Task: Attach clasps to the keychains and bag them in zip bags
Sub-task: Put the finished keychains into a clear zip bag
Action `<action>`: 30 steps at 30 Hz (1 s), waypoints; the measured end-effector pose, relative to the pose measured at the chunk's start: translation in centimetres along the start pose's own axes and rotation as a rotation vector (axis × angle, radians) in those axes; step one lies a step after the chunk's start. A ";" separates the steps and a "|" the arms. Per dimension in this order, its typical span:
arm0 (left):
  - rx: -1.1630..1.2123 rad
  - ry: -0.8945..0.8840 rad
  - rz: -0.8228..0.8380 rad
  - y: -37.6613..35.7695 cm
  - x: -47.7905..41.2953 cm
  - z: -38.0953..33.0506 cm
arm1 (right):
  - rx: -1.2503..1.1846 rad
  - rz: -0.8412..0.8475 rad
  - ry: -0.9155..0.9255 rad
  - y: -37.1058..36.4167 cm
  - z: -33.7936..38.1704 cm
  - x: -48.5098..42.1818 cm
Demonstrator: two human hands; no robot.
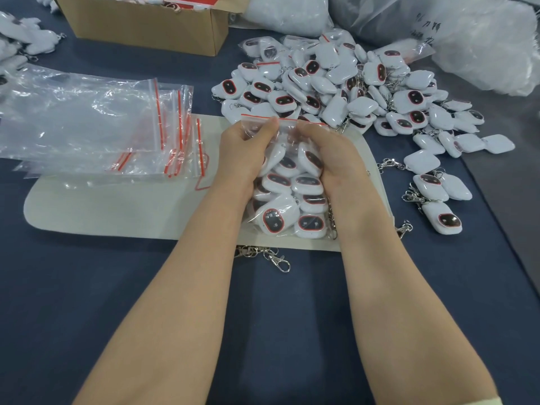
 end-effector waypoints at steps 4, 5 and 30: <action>-0.004 0.009 0.001 -0.1 0.3 -0.1 | -0.019 0.004 -0.029 0.0 -0.3 0.1; -0.003 0.013 -0.003 0.0 0.3 -0.1 | -0.038 0.003 -0.038 0.1 -0.4 0.1; -0.045 0.021 -0.014 0.2 0.5 -0.4 | 0.024 0.011 -0.008 -0.3 0.3 0.4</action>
Point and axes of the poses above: each hand's wrist, its own x-axis away from the middle knuckle, its own y-axis out of the back of the hand, z = x × y, the point moved 10 cm from there along -x, towards the middle knuckle, and after that the axes turned 2 degrees about -x, right-handed, at the moved point
